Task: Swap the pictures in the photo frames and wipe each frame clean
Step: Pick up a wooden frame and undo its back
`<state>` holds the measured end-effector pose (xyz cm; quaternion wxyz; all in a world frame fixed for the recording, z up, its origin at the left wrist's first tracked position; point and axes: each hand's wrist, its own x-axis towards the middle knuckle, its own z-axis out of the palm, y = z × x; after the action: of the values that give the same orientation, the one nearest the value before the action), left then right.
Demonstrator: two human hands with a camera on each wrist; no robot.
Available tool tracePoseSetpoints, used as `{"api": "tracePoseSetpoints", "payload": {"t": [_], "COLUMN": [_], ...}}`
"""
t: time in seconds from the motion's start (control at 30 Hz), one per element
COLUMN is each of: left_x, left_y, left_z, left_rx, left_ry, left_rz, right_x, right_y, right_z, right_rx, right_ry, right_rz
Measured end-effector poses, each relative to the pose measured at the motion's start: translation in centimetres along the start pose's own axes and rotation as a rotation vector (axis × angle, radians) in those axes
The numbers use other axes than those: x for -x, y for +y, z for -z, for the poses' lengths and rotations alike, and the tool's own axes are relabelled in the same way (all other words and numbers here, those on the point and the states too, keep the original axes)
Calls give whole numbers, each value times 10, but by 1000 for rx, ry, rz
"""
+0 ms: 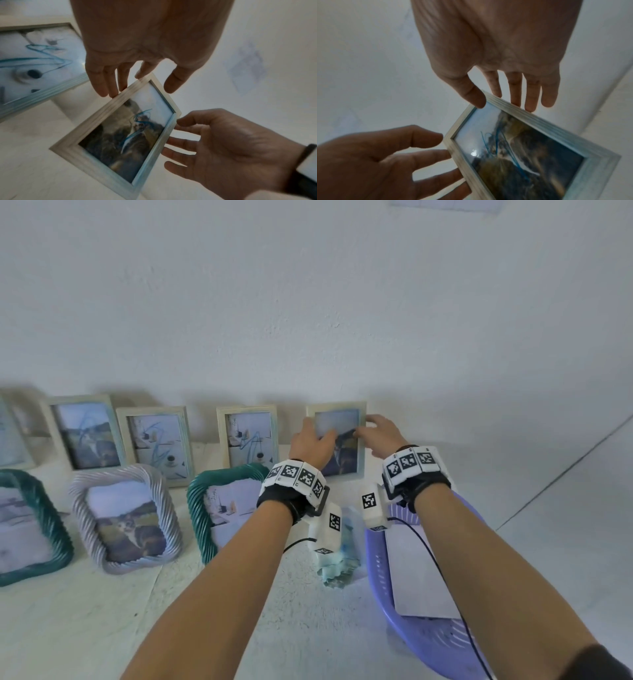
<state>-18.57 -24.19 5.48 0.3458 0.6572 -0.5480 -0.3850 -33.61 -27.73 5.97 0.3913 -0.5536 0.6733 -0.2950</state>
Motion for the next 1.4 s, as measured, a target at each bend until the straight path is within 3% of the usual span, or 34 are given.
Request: {"api": "tracePoseSetpoints", "payload": {"t": [0.17, 0.33, 0.53, 0.7, 0.87, 1.0, 1.1, 1.4], "left_x": [38, 109, 183, 222, 241, 245, 248, 243], "left_y": [22, 19, -34, -94, -142, -167, -173, -180], "left_z": [26, 67, 124, 149, 154, 151, 150, 150], "left_rx": [-38, -53, 46, 2, -179, -185, -152, -93], "left_ry": [29, 89, -38, -79, -188, -166, -173, -299], "left_rz": [-218, -351, -274, -233, -59, 22, 108, 47], "right_x": [55, 135, 226, 270, 294, 306, 311, 317], "right_y": [-15, -17, 3, 35, 51, 47, 43, 30], "right_z": [28, 22, -37, -108, -149, -169, -179, -194], "right_rx": [-250, -442, -687, -728, -665, -622, -714, -771], "right_ry": [179, 120, -159, -242, -276, -268, -297, -297], "right_rz": [226, 277, 302, 159, 132, 182, 81, -63]}}
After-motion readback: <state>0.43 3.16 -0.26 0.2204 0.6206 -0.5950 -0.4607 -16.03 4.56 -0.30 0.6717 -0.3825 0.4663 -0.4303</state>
